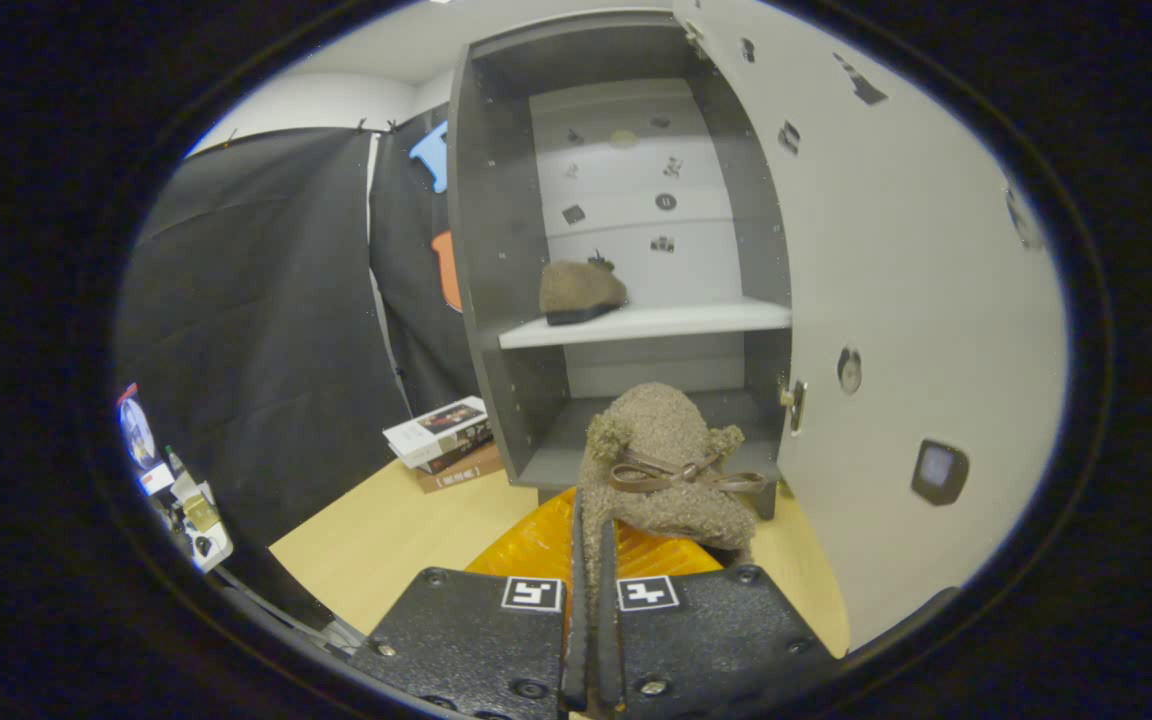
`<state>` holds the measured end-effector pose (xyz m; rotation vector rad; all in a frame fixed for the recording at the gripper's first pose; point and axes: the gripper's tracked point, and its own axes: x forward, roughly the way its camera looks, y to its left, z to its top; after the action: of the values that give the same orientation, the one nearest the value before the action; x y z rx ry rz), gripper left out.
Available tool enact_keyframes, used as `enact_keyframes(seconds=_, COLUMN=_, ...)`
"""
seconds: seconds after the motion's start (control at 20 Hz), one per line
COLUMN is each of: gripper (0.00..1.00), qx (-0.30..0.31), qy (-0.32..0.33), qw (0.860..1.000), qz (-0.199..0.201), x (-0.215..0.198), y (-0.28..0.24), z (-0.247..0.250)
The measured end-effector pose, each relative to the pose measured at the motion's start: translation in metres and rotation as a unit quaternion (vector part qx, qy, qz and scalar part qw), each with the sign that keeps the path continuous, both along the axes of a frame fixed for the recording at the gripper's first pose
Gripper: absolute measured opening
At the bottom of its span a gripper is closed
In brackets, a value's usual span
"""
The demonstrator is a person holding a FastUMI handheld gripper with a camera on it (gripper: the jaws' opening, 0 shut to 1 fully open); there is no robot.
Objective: Open the shoe cabinet door, grab the shoes and put them into the shoe cabinet, then close the shoe cabinet door.
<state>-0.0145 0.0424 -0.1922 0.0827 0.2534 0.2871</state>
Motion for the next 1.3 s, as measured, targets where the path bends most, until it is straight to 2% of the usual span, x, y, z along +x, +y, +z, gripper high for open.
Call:
enact_keyframes(seconds=0.2, gripper=0.07, qx=-0.012, qy=-0.043, qw=0.999, qz=0.008, x=-0.013, y=-0.003, z=0.055)
enact_keyframes(seconds=0.45, gripper=0.08, qx=-0.054, qy=-0.077, qw=0.996, qz=-0.005, x=0.005, y=-0.005, z=0.127)
enact_keyframes(seconds=0.65, gripper=0.07, qx=-0.058, qy=-0.076, qw=0.995, qz=-0.013, x=0.032, y=0.003, z=0.17)
enact_keyframes(seconds=0.95, gripper=0.07, qx=-0.062, qy=-0.086, qw=0.993, qz=-0.05, x=0.077, y=0.017, z=0.226)
enact_keyframes(seconds=1.3, gripper=0.07, qx=-0.071, qy=-0.082, qw=0.991, qz=-0.073, x=0.137, y=0.033, z=0.254)
